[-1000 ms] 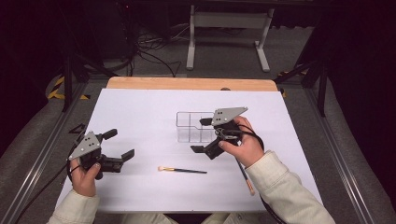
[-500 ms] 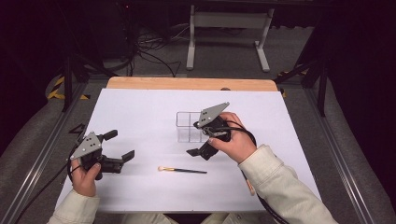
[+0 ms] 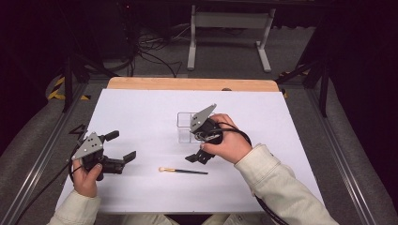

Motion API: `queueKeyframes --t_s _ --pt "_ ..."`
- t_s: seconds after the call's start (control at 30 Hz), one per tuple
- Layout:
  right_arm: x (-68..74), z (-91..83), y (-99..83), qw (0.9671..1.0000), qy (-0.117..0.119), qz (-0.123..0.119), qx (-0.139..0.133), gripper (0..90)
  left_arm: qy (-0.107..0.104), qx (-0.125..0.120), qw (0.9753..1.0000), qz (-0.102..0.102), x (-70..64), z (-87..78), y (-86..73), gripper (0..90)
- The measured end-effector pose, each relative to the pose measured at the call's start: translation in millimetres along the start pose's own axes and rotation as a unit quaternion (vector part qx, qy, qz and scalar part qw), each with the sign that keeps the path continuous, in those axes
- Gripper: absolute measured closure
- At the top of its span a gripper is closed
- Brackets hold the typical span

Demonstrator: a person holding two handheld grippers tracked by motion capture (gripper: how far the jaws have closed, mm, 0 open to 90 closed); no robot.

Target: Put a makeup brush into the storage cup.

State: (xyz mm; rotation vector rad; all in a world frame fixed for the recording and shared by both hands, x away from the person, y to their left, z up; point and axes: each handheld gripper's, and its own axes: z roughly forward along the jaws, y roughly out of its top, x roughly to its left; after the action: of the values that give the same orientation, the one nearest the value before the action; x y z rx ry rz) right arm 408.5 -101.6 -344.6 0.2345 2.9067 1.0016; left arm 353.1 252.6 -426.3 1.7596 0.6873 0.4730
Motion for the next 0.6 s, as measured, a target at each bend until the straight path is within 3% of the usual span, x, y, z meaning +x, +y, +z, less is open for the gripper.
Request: queueKeyframes --t_s 0.3,0.6 --pt "1.4 9.5 5.0 0.9996 -0.007 -0.004 0.028 3.3 0.001 0.001 1.0 0.003 0.2 0.4 -0.7 0.5" --pt "4.1 21.4 7.6 0.9981 0.006 -0.012 0.059 5.3 0.001 0.006 1.0 0.004 0.0 0.4 -1.5 0.5"
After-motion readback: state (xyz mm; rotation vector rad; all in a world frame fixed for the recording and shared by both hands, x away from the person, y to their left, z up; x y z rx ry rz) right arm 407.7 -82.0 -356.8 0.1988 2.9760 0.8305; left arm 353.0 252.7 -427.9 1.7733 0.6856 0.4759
